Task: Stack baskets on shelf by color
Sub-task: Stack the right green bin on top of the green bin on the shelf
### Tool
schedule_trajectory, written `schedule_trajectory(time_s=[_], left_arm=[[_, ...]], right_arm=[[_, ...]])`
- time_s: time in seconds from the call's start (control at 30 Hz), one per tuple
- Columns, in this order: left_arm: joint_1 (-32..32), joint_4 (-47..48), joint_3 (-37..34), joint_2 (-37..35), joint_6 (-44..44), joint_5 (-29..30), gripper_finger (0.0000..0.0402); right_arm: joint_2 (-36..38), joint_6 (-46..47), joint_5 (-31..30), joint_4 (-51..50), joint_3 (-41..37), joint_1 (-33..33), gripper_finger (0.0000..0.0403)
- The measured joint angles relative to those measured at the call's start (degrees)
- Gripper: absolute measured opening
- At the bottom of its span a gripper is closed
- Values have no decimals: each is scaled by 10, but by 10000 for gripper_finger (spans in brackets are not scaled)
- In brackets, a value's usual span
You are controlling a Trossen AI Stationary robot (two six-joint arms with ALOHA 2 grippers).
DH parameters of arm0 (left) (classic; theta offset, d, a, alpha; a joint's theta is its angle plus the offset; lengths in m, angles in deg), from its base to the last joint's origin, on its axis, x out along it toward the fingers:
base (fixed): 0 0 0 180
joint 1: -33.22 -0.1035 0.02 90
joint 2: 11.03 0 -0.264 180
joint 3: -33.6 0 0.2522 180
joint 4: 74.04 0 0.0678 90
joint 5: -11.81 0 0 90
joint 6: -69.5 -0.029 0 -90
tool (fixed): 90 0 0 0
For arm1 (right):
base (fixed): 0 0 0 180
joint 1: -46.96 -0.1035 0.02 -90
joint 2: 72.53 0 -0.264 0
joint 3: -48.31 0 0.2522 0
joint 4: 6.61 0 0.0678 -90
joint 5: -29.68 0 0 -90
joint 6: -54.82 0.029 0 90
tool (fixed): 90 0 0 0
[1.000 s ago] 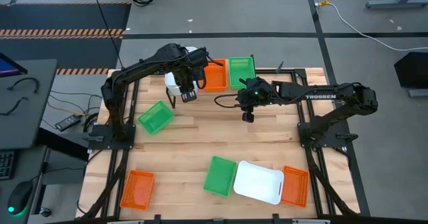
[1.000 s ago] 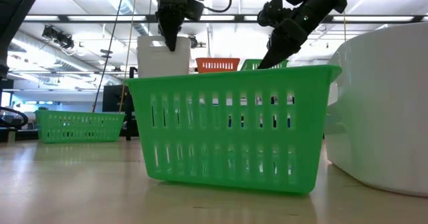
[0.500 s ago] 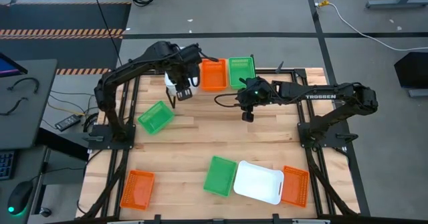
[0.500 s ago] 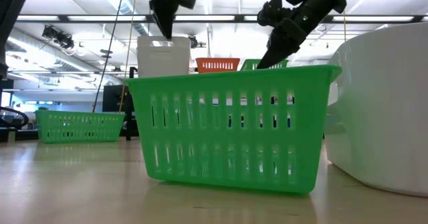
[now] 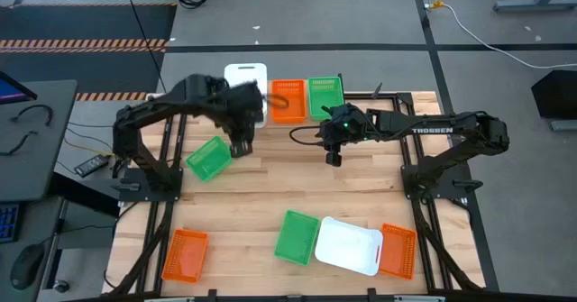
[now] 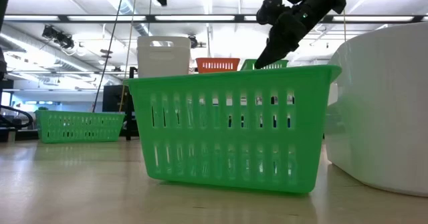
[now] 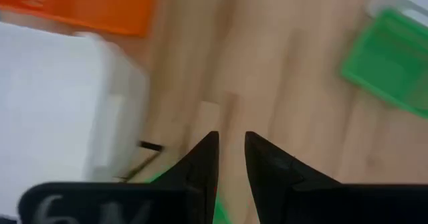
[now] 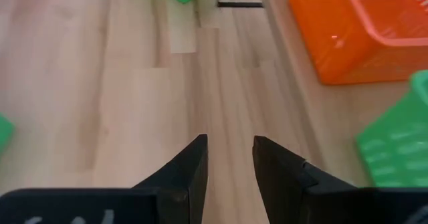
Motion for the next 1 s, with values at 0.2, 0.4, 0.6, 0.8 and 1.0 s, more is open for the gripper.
schedule_trajectory(time_s=[0.2,0.4,0.6,0.8,1.0], left_arm=[[103,-3,-12,5,47,17,74],[192,-84,-89,-17,89,81,63],[253,-202,-244,-75,161,89,52],[296,-317,-374,-121,205,102,51],[322,-460,-472,-134,192,137,48]], right_arm=[[0,18,63,0,0,-2,124],[0,18,61,1,0,-22,124],[0,40,59,12,0,-48,124],[0,46,35,-4,0,-109,124],[0,90,-38,-87,16,-189,124]])
